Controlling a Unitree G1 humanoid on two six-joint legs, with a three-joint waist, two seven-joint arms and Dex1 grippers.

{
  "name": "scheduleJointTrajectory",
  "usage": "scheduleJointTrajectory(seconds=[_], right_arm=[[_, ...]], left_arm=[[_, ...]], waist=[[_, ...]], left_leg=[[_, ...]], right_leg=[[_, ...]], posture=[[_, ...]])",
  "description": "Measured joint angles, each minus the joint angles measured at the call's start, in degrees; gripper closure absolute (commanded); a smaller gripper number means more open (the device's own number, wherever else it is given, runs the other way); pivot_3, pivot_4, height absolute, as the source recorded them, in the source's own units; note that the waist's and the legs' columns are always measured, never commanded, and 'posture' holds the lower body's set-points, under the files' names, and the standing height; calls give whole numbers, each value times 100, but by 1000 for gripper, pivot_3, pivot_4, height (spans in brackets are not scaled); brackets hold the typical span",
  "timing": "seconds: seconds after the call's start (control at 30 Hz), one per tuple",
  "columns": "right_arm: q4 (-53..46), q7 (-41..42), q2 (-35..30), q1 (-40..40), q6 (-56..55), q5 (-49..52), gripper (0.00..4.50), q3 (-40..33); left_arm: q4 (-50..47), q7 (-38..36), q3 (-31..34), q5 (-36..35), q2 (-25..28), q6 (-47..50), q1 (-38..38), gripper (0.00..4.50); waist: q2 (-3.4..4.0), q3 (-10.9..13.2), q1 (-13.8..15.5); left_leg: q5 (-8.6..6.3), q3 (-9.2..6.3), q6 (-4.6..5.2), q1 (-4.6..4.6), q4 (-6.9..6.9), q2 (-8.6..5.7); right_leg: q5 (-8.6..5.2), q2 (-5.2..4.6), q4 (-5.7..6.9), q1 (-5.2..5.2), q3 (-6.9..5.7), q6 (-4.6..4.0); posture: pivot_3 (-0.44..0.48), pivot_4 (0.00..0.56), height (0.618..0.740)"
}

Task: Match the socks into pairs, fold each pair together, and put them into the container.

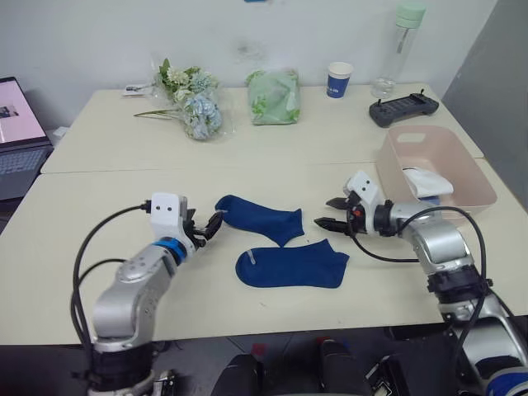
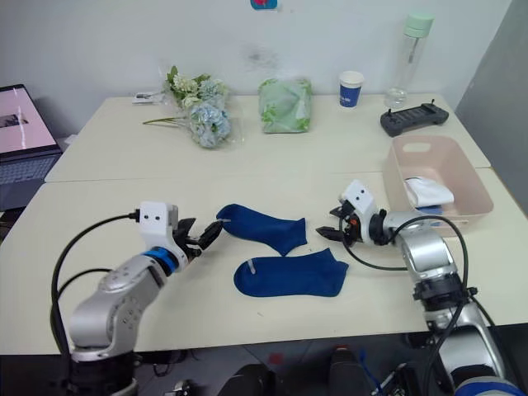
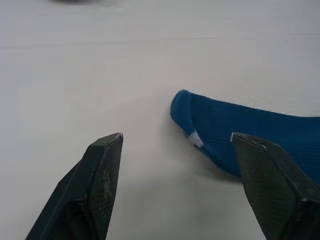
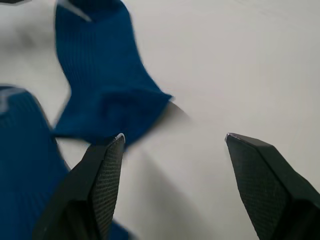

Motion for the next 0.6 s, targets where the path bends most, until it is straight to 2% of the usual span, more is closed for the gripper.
scheduleJointTrajectory(seconds=[0.23, 0.37, 0.4, 0.5, 0.6], right_arm=[[137, -509, 333, -49, 459, -20, 1025, 203], [393, -480, 338, -295, 425, -59, 1025, 390], [440, -474, 333, -322, 396, -59, 1025, 410], [518, -483, 380, -351, 322, -57, 1025, 431], [620, -469, 419, -403, 294, -54, 1963, 440]], left_arm=[[2445, -893, -699, 311, 192, -917, -1591, 1057], [3391, -1359, -1107, 660, 394, -1452, -1893, 1057], [3533, -1484, -1195, 716, 422, -1558, -1899, 1436], [3822, -1657, -1270, 830, 486, -1794, -1963, 2206], [3947, -1775, -1290, 868, 532, -1865, -2007, 3211]], waist=[[-4, -2, 42], [-3, -2, -76], [-3, -2, -87], [-3, -2, -102], [-3, -2, -119]], left_leg=[[0, -5, 0, -2, 5, -12], [0, -1, 0, -1, -3, -9], [0, -2, 0, -1, -5, -8], [0, -3, 0, -2, -3, -6], [0, -3, 0, -2, -1, -6]], right_leg=[[0, -4, -7, 4, -11, 0], [0, 1, -3, -6, -8, 0], [0, 2, -3, -8, -9, 0], [0, 2, 0, -9, -9, 0], [0, -1, 1, -8, -6, 0]], posture=[[0, 150, 740], [0, 150, 740], [0, 150, 740], [0, 150, 740], [0, 150, 740]])
